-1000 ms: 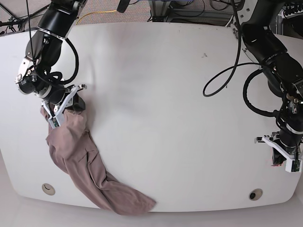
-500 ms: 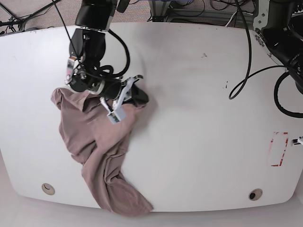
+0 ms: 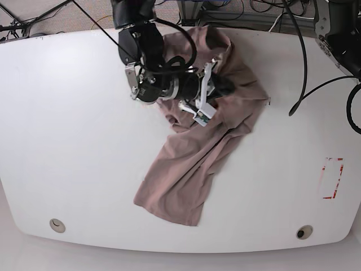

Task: Fold the T-shirt properly
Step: 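Lay the shirt down with the right gripper still holding a corner, then move the left gripper to the shirt middle and grasp the fabric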

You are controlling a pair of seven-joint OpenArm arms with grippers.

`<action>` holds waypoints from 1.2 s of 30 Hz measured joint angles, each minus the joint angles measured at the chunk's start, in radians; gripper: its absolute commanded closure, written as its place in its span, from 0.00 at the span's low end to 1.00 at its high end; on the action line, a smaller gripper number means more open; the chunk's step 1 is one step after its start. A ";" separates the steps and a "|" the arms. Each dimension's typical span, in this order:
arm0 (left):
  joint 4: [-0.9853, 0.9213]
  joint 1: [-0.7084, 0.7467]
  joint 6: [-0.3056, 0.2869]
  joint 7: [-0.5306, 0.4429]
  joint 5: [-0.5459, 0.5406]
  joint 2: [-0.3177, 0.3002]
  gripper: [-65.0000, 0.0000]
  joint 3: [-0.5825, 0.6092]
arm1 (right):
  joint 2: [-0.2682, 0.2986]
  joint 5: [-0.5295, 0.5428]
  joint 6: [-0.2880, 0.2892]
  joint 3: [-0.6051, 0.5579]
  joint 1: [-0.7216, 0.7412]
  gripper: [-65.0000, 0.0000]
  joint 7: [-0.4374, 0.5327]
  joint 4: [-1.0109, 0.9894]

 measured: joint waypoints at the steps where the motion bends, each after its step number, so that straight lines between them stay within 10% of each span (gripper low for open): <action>1: 0.002 0.002 0.000 0.000 -0.002 0.002 0.99 0.000 | 0.032 0.013 0.005 0.004 0.004 1.00 0.001 0.000; 13: -0.003 0.064 0.000 0.004 0.012 0.121 0.99 0.087 | 0.228 0.018 0.008 0.323 -0.038 1.00 0.008 0.000; 25: -0.097 0.153 0.003 -0.005 0.005 0.364 0.98 0.214 | 0.271 0.122 0.008 0.444 -0.038 1.00 0.009 0.001; 36: -0.225 0.159 0.004 -0.034 0.005 0.510 0.26 0.302 | 0.309 0.113 0.008 0.454 -0.044 1.00 0.018 0.000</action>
